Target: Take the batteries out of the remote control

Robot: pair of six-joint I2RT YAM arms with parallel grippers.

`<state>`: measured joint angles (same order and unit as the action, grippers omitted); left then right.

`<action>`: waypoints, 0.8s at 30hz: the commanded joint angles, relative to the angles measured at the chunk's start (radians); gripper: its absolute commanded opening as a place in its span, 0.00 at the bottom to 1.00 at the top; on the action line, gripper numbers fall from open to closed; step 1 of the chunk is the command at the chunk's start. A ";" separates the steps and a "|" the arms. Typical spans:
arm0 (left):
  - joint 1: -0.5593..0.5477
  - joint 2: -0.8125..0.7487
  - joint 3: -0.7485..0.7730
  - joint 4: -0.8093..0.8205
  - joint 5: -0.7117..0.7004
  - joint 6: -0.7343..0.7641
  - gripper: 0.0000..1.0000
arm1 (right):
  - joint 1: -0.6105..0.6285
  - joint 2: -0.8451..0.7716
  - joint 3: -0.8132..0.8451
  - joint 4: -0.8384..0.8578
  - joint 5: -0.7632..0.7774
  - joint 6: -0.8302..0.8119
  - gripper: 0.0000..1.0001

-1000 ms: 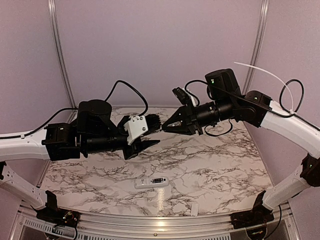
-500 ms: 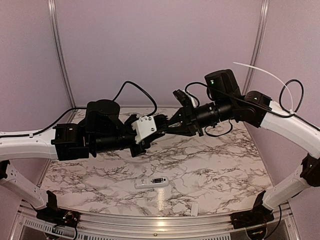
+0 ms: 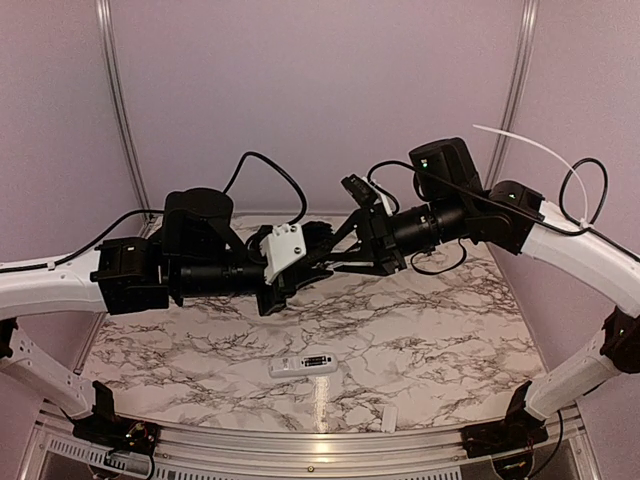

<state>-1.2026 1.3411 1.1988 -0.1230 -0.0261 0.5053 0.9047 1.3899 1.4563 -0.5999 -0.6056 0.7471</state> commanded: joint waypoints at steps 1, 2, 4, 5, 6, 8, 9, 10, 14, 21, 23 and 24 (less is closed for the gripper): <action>0.001 -0.045 0.032 -0.089 0.113 -0.092 0.00 | 0.007 -0.001 0.041 -0.030 -0.045 -0.099 0.60; 0.001 -0.049 0.031 -0.096 0.122 -0.102 0.00 | 0.007 -0.004 0.042 -0.026 -0.055 -0.105 0.59; 0.003 -0.051 0.034 -0.114 0.137 -0.124 0.00 | 0.007 -0.010 0.045 -0.024 -0.078 -0.120 0.56; 0.005 -0.051 0.036 -0.122 0.144 -0.132 0.00 | 0.007 -0.011 0.047 -0.025 -0.090 -0.127 0.55; 0.007 -0.050 0.040 -0.132 0.148 -0.142 0.00 | 0.007 -0.012 0.049 -0.029 -0.102 -0.133 0.54; 0.011 -0.041 0.054 -0.155 0.145 -0.159 0.00 | 0.006 -0.011 0.059 -0.045 -0.117 -0.148 0.54; 0.013 -0.036 0.060 -0.165 0.145 -0.163 0.00 | 0.006 -0.009 0.065 -0.057 -0.119 -0.156 0.53; 0.014 -0.032 0.066 -0.176 0.149 -0.169 0.00 | 0.007 -0.007 0.070 -0.064 -0.125 -0.162 0.52; 0.024 -0.016 0.075 -0.186 0.156 -0.202 0.00 | 0.007 -0.003 0.073 -0.077 -0.160 -0.177 0.48; 0.032 0.023 0.108 -0.236 0.169 -0.234 0.00 | 0.006 -0.005 0.086 -0.132 -0.173 -0.217 0.40; 0.032 0.029 0.111 -0.242 0.171 -0.237 0.00 | 0.006 -0.006 0.088 -0.146 -0.160 -0.228 0.38; 0.032 0.033 0.113 -0.244 0.170 -0.238 0.00 | 0.007 -0.005 0.085 -0.148 -0.157 -0.230 0.37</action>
<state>-1.1774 1.3537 1.2812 -0.3206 0.1268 0.2924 0.9051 1.3895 1.4979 -0.7048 -0.7612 0.5514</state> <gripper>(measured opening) 0.110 0.381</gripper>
